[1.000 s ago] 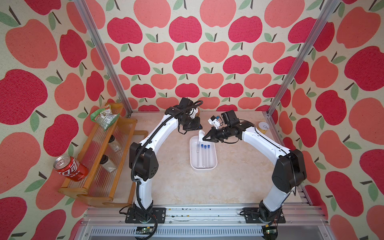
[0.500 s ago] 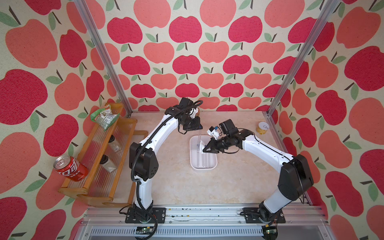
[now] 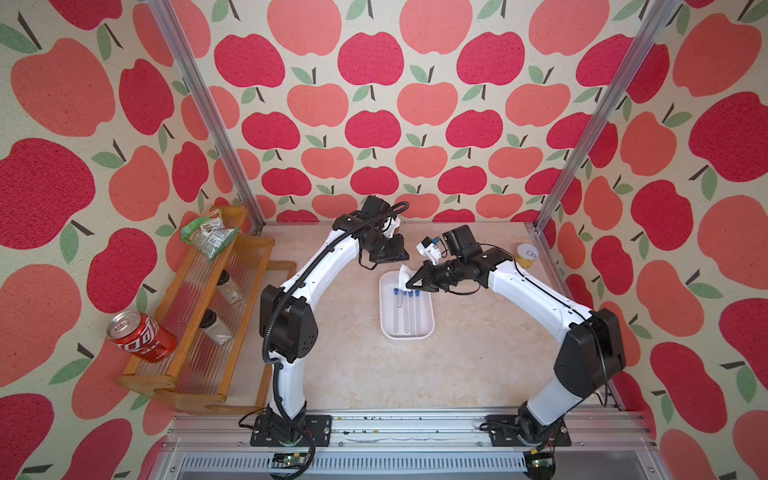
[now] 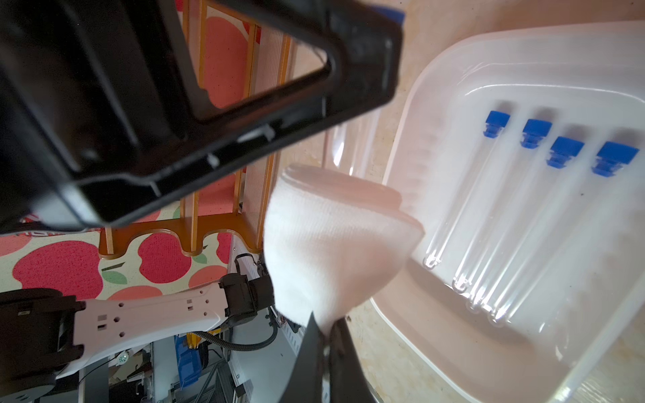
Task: Wipe the exteriors of test tubes
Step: Wipe the dirt from the test tube.
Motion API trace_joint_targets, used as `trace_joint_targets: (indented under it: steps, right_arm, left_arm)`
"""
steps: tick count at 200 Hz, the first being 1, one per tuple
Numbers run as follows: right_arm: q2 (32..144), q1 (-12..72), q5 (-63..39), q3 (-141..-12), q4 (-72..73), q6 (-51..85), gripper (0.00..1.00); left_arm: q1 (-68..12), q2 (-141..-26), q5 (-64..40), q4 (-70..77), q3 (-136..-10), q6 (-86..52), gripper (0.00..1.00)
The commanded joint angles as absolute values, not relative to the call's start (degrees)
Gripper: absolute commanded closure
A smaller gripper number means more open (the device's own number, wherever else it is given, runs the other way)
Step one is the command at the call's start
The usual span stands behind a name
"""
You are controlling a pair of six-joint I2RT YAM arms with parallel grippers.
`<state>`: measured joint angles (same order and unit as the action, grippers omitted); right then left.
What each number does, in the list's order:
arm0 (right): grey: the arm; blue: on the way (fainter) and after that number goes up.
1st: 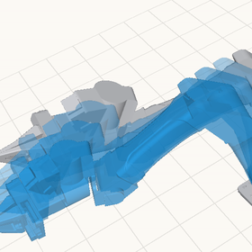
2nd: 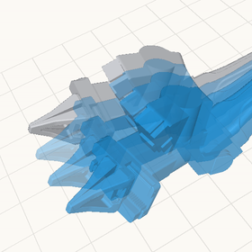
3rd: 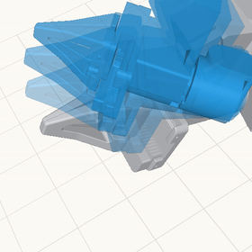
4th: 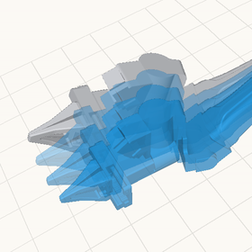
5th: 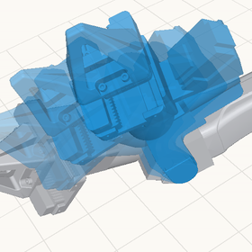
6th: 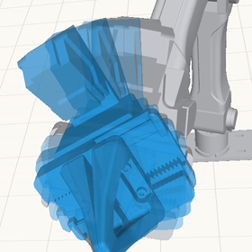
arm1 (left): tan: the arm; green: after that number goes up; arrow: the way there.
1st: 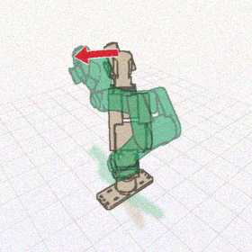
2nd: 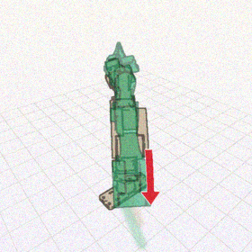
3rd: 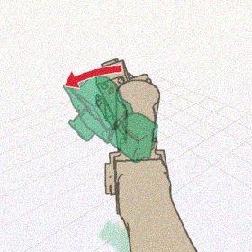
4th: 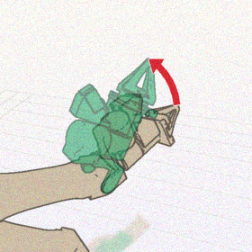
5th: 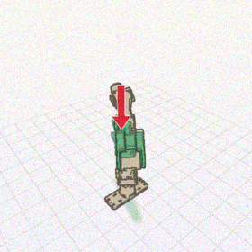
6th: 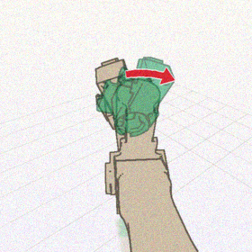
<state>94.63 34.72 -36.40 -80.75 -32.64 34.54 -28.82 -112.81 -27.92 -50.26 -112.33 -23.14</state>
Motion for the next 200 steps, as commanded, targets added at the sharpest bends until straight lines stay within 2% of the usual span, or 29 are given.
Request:
trace_joint_targets:
  steps: [1,69,113,141,176,200]
  right_arm:
    - [94.54,35.29,-35.53,-80.61,-33.86,33.67,1.00]
    - [87.62,41.48,-25.97,-74.71,-38.05,24.63,1.00]
    - [81.89,44.25,-7.42,-73.24,-41.31,11.24,1.00]
    - [79.26,44.89,0.28,-72.28,-40.63,3.22,1.00]
    - [76.59,47.72,5.41,-69.30,-35.23,-6.99,1.00]
    - [74.67,48.50,4.75,-67.05,-30.77,-11.49,1.00]
  left_arm:
    - [-29.00,-110.65,-28.23,-49.29,-112.42,-23.98,0.87]
    - [-28.69,-110.57,-29.91,-49.04,-112.50,-24.64,0.87]
    - [-27.96,-109.63,-32.99,-49.04,-111.32,-25.51,0.87]
    - [-27.59,-108.94,-35.42,-48.69,-110.41,-26.15,0.87]
    - [-27.49,-108.53,-38.17,-48.65,-110.01,-26.72,0.86]
    - [-27.49,-108.14,-39.60,-48.44,-109.35,-27.22,0.86]
